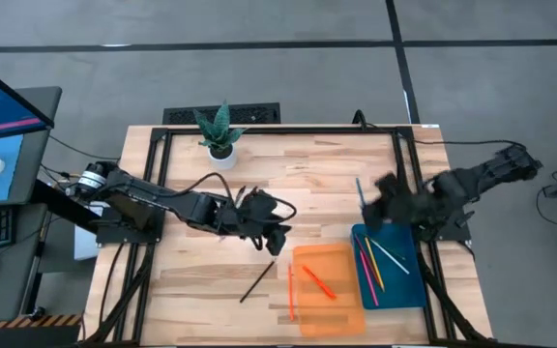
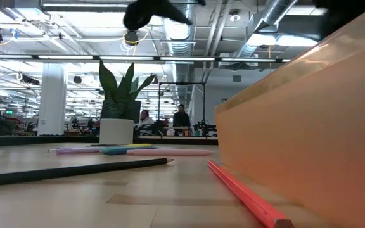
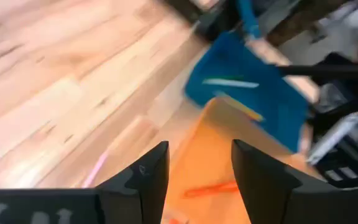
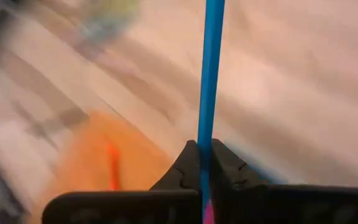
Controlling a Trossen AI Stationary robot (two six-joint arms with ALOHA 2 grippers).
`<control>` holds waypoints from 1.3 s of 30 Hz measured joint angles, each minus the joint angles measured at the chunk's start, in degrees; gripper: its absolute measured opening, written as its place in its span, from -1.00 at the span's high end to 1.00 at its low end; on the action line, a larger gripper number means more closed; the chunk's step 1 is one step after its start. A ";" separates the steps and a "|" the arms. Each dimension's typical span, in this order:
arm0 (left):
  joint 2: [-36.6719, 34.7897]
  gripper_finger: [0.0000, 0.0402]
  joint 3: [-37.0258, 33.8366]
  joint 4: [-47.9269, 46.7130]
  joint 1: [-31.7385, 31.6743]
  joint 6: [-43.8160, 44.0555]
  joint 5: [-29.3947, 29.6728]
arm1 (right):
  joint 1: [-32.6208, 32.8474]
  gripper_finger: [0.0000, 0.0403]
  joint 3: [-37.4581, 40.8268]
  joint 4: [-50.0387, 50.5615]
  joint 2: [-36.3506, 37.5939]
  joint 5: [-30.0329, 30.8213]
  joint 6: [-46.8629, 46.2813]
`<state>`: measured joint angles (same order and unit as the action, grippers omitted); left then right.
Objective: Sort pens & pencils
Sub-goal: Put the blue pencil into the blue bin, then put the black pencil into the blue bin
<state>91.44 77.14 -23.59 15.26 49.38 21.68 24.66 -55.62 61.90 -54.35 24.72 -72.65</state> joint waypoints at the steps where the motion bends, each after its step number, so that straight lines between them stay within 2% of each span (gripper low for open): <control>1: -0.02 0.18 0.00 -1.69 0.15 0.98 -0.01 | 3.28 0.91 0.63 2.81 -1.15 -0.77 -5.46; 4: -0.02 0.18 0.00 -6.27 0.72 2.41 0.02 | 13.51 0.91 3.67 2.44 -4.14 -2.94 -18.57; 8: -0.02 0.18 0.00 -7.63 1.13 2.47 0.35 | 24.24 0.91 7.79 -0.69 -9.12 -5.23 -35.87; 11: 0.34 0.18 0.00 -8.38 1.12 3.58 0.89 | 29.06 0.91 9.73 -1.34 -12.91 -6.76 -47.47; 15: 0.44 0.17 -0.47 -10.07 0.83 5.80 0.41 | 31.15 0.90 10.30 -1.11 -15.80 -9.03 -53.41; 19: 0.46 0.13 -0.63 -11.98 0.83 6.46 -1.79 | 30.29 0.80 10.30 -0.95 -17.18 -10.25 -53.95; 22: 0.46 0.08 -0.63 -13.09 1.33 7.36 -2.18 | 28.75 0.72 10.32 0.43 -18.23 -13.73 -53.17; 28: 0.46 0.00 -0.63 -14.97 3.47 8.88 -2.40 | 26.41 0.53 10.37 -0.23 -19.11 -15.92 -44.86; 33: 0.48 -0.05 -0.63 -20.55 6.88 16.42 -2.09 | 24.20 0.13 10.37 -1.51 -18.71 -17.60 -38.37; 36: 0.60 -0.07 -0.63 -20.60 9.26 20.49 -1.82 | 23.19 -0.14 9.80 -1.02 -18.33 -17.28 -36.50; 39: 1.98 -0.06 -0.63 -19.36 11.89 22.88 -1.42 | 22.35 -0.30 8.62 -0.48 -17.05 -16.68 -32.64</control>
<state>93.41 76.51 -42.95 27.15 72.26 20.26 47.01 -47.00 61.43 -71.40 8.05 -105.29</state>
